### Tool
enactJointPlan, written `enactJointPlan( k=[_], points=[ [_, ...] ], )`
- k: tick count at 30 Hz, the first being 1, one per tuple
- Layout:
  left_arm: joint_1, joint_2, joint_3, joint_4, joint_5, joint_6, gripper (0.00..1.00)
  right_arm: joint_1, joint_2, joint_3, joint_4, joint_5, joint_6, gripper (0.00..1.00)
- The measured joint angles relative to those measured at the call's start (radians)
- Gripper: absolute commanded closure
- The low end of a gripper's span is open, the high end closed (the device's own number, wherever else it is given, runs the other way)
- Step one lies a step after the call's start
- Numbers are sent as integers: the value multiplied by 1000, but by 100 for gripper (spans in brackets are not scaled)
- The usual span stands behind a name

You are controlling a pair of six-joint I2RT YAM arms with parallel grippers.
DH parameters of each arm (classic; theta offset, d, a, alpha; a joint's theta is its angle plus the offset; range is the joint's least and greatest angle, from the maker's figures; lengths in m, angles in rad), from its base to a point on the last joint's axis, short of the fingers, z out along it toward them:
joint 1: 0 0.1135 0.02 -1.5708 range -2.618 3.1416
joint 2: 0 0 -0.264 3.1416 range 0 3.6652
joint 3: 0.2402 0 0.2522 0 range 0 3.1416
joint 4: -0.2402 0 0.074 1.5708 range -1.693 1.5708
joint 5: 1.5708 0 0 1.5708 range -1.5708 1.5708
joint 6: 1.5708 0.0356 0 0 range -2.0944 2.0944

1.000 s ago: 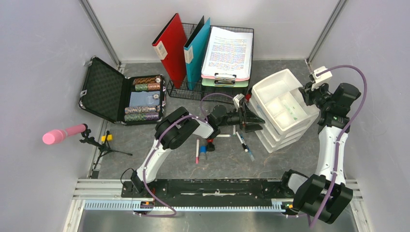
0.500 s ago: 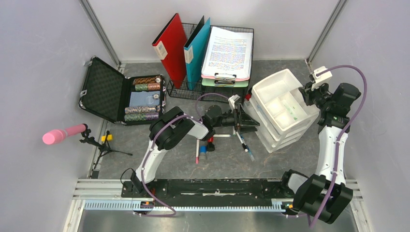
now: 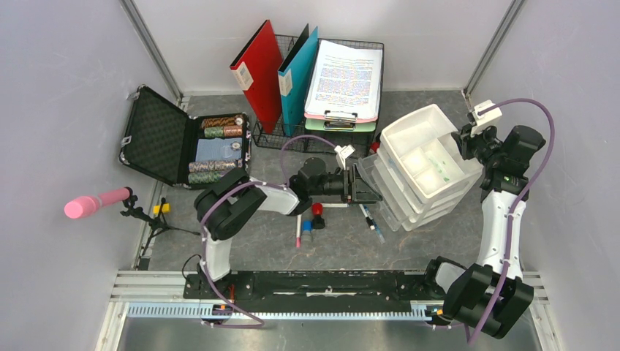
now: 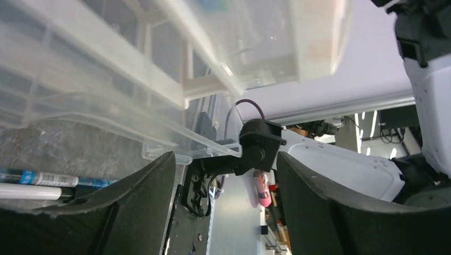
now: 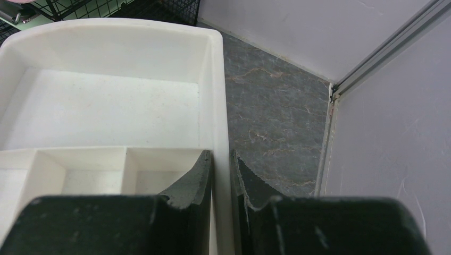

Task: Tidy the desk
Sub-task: Open the drawer in the storage box.

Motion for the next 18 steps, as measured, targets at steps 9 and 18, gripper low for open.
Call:
enactJointPlan(
  k=[9,18],
  points=[
    [0,-116,-19,-123,-32,143,11,0,-1,0,0,2,0,92],
    [0,-192,-7,-435,-105,367,2,2,-1,0,0,11,0,100]
  ],
)
